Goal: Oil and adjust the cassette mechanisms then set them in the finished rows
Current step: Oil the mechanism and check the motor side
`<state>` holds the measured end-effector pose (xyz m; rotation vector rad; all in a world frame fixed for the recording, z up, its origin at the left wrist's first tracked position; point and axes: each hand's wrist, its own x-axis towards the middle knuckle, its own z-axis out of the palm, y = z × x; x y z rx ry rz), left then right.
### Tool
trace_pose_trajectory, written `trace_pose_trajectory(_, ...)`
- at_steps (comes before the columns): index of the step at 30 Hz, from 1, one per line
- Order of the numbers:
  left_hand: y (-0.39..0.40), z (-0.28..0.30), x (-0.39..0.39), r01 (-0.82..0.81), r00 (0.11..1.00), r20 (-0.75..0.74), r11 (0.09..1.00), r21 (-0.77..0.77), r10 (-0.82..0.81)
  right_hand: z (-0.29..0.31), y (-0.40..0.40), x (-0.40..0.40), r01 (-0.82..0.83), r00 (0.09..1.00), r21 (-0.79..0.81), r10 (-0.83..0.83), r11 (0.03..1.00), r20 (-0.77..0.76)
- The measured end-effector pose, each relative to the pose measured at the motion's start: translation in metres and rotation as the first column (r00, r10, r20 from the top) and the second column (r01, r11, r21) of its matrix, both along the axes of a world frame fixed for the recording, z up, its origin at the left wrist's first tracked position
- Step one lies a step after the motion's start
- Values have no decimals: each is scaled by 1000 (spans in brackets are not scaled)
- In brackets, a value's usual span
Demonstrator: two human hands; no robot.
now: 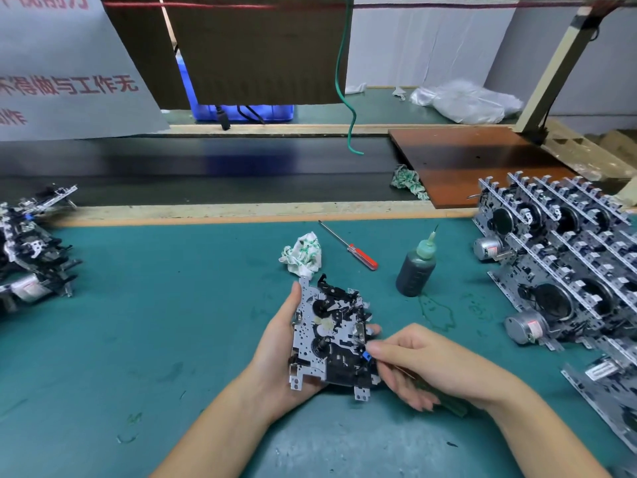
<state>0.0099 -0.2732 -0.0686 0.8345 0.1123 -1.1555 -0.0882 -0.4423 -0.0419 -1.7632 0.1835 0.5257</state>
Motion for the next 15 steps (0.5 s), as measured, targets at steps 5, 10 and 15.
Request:
trace_pose_trajectory(5,1,1,1,-3,1000,12,1000,13,3,2,2,3,-15,1000,-51,15,999,0)
trace_pose_trajectory(10,1,1,1,-24,1000,0,999,23,24,5,2,6,-72,996,-69,67,995,-65)
trace_pose_trajectory(15,0,1,1,-48,999,2,998,38,48,8,1,12,-104,992,-65,99,992,-81)
